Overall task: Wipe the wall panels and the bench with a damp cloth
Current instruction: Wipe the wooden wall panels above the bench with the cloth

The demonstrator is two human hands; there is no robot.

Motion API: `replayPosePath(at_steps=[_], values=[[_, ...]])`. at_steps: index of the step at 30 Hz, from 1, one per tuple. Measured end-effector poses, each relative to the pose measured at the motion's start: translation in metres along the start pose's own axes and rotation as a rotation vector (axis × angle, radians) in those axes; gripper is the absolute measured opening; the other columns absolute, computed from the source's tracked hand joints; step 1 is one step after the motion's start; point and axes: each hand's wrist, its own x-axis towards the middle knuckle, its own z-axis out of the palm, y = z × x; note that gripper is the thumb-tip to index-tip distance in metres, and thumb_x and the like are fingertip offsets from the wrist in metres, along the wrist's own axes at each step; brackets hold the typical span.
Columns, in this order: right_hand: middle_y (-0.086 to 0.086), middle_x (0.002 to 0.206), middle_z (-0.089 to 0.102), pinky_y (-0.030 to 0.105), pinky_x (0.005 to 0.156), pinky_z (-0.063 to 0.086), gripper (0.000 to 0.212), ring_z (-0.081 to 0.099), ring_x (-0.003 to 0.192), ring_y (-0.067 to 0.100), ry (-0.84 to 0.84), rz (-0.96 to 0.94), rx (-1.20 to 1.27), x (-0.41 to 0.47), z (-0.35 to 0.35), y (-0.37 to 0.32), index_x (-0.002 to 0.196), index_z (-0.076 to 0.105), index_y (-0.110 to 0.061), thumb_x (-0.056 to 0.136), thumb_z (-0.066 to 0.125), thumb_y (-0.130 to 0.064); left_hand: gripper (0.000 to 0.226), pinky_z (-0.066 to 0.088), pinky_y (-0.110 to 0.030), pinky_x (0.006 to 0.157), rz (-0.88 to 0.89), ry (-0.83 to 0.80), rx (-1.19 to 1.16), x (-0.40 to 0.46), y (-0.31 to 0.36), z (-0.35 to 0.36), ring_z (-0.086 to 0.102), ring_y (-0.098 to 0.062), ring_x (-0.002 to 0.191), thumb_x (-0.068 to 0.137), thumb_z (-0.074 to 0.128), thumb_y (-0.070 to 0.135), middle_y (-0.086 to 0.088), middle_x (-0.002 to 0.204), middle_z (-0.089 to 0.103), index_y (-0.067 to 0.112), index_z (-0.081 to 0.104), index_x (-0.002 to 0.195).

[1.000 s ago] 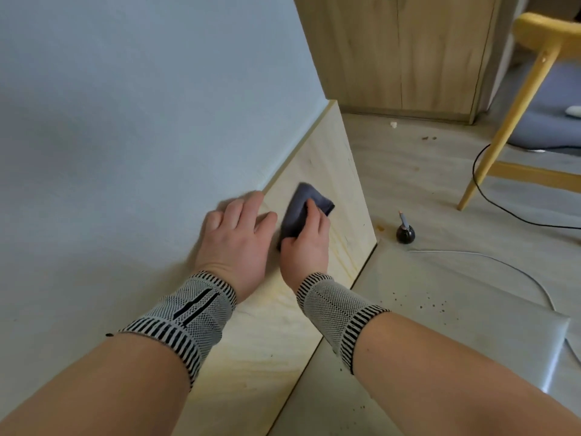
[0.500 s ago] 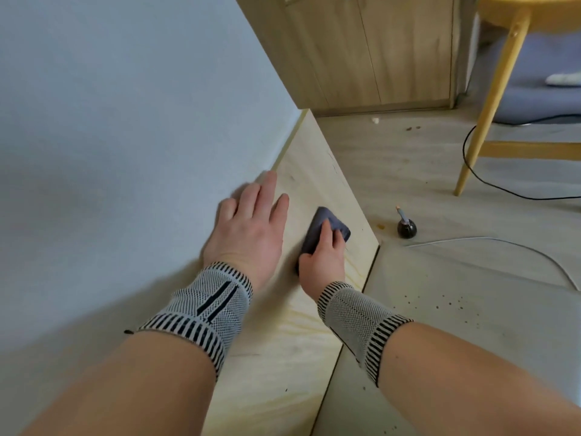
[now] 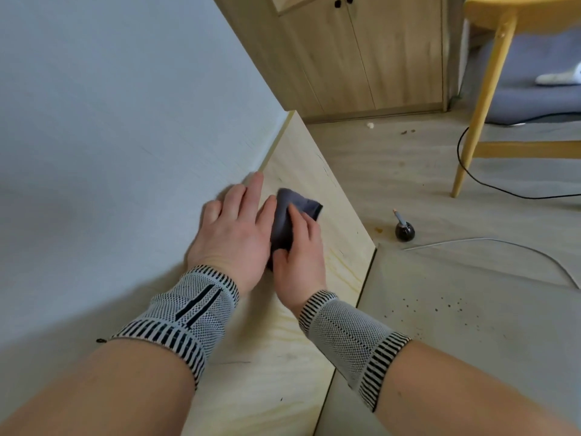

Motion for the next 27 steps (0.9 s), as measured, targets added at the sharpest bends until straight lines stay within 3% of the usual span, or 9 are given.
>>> replayPosePath(at_steps=[2, 6, 8, 12, 14, 17, 23, 25, 27], values=[[0.006, 0.153, 0.028, 0.020, 0.113, 0.014, 0.074, 0.027, 0.139, 0.019, 0.020, -0.019, 0.002, -0.001, 0.004, 0.009, 0.150, 0.032, -0.016, 0.079, 0.049, -0.005, 0.069, 0.011, -0.041, 0.106, 0.010, 0.017, 0.011, -0.002, 0.000, 0.000, -0.005, -0.028, 0.140, 0.099, 0.042, 0.043, -0.009, 0.159, -0.020, 0.023, 0.008, 0.155], [0.002, 0.158, 0.014, 0.035, 0.114, 0.029, 0.070, 0.031, 0.140, 0.027, -0.044, 0.461, -0.061, 0.007, -0.008, 0.034, 0.154, 0.016, -0.022, 0.092, 0.044, -0.007, 0.071, 0.008, -0.041, 0.103, 0.023, 0.035, 0.025, -0.003, -0.002, 0.002, -0.003, -0.029, 0.140, 0.097, 0.047, 0.044, -0.011, 0.161, -0.016, 0.022, 0.014, 0.155], [0.001, 0.158, 0.015, 0.034, 0.110, 0.033, 0.069, 0.033, 0.139, 0.025, -0.059, 0.406, -0.067, -0.004, -0.005, 0.028, 0.154, 0.016, -0.021, 0.093, 0.044, -0.008, 0.068, 0.012, -0.042, 0.107, 0.023, 0.028, 0.020, -0.003, -0.001, 0.002, -0.003, -0.029, 0.142, 0.098, 0.045, 0.041, -0.011, 0.160, -0.018, 0.022, 0.012, 0.155], [0.004, 0.153, 0.024, 0.023, 0.114, 0.022, 0.073, 0.027, 0.140, 0.017, -0.010, 0.047, -0.027, -0.038, 0.015, 0.020, 0.152, 0.028, -0.017, 0.084, 0.051, -0.001, 0.064, 0.016, -0.044, 0.112, 0.016, 0.046, 0.009, -0.002, -0.002, 0.002, 0.000, -0.030, 0.145, 0.099, 0.041, 0.033, -0.009, 0.161, -0.017, 0.023, 0.012, 0.155], [0.003, 0.155, 0.022, 0.025, 0.114, 0.021, 0.072, 0.026, 0.141, 0.020, -0.015, 0.170, -0.043, -0.034, 0.014, 0.039, 0.152, 0.026, -0.018, 0.085, 0.050, -0.002, 0.066, 0.016, -0.044, 0.112, 0.014, 0.046, 0.012, -0.002, -0.002, 0.002, -0.001, -0.030, 0.145, 0.098, 0.042, 0.031, -0.009, 0.161, -0.018, 0.022, 0.011, 0.156], [0.005, 0.155, 0.018, 0.039, 0.108, 0.037, 0.068, 0.039, 0.133, 0.031, -0.069, 0.539, -0.116, -0.020, 0.004, 0.050, 0.152, 0.019, -0.021, 0.090, 0.044, -0.006, 0.067, 0.015, -0.044, 0.113, 0.017, 0.040, 0.023, -0.002, -0.002, 0.004, -0.002, -0.030, 0.145, 0.098, 0.043, 0.031, -0.010, 0.160, -0.019, 0.022, 0.009, 0.156], [0.007, 0.150, 0.031, 0.025, 0.113, 0.025, 0.071, 0.031, 0.136, 0.020, 0.043, 0.023, -0.028, -0.050, 0.025, 0.018, 0.148, 0.034, -0.012, 0.080, 0.053, -0.001, 0.066, 0.017, -0.045, 0.114, 0.021, 0.062, 0.026, -0.002, -0.001, 0.002, 0.001, -0.030, 0.146, 0.098, 0.043, 0.037, -0.010, 0.161, -0.015, 0.022, 0.013, 0.155], [0.006, 0.151, 0.030, 0.027, 0.113, 0.026, 0.069, 0.033, 0.136, 0.023, 0.043, 0.098, -0.043, -0.047, 0.023, 0.035, 0.148, 0.034, -0.014, 0.082, 0.051, -0.001, 0.067, 0.018, -0.045, 0.113, 0.023, 0.073, 0.030, -0.003, -0.001, 0.002, 0.003, -0.031, 0.146, 0.097, 0.046, 0.039, -0.010, 0.161, -0.013, 0.021, 0.015, 0.154], [0.004, 0.152, 0.026, 0.032, 0.104, 0.037, 0.066, 0.041, 0.131, 0.028, -0.006, 0.399, -0.076, -0.035, 0.013, 0.047, 0.148, 0.029, -0.018, 0.087, 0.047, -0.003, 0.068, 0.018, -0.045, 0.113, 0.028, 0.080, 0.032, -0.003, -0.002, 0.003, 0.004, -0.031, 0.145, 0.097, 0.048, 0.041, -0.011, 0.161, -0.012, 0.021, 0.017, 0.154]])
